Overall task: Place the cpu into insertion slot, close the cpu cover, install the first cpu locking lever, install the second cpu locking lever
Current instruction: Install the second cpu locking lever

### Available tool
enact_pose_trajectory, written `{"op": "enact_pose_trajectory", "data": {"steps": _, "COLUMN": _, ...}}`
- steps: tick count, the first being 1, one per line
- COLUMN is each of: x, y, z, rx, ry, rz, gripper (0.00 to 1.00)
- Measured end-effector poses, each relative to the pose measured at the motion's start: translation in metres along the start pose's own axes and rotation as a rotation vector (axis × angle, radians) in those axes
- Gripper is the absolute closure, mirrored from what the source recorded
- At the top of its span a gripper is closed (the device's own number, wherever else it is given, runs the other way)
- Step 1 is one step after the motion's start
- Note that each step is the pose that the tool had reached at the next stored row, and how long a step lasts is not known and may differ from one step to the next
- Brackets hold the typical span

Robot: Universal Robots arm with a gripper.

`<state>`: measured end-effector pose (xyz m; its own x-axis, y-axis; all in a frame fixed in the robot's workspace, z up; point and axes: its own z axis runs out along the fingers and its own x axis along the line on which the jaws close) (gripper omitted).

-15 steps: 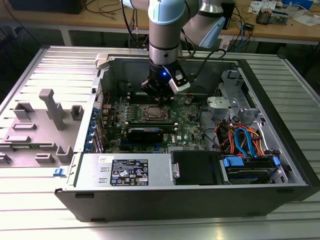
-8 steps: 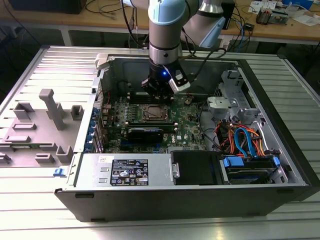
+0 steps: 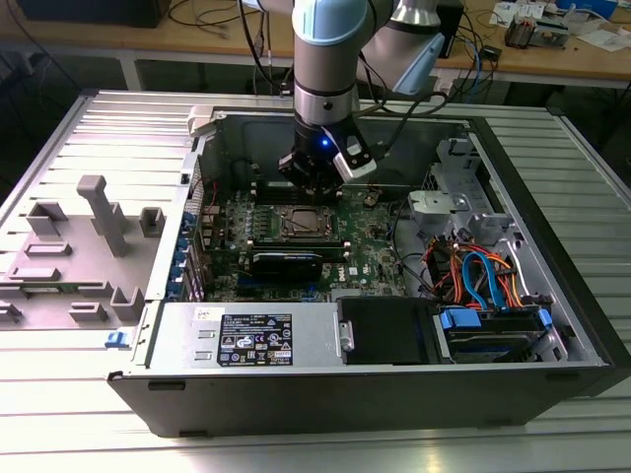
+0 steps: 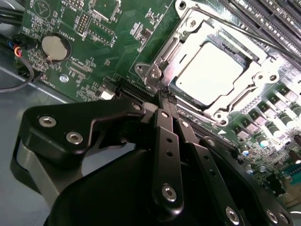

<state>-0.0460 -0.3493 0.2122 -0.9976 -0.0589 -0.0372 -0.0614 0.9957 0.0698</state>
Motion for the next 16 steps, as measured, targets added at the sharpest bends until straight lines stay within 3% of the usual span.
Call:
{"op": "enact_pose_trajectory", "data": {"steps": 10, "x": 0.0001, "y": -0.0012, "z": 0.0, "rx": 0.0, "ry": 0.0, "rz": 0.0, "gripper": 0.89}}
{"op": "enact_pose_trajectory", "data": {"steps": 16, "x": 0.0004, "y": -0.0051, "z": -0.0013, "rx": 0.0006, "ry": 0.0002, "rz": 0.0, "gripper": 0.89}}
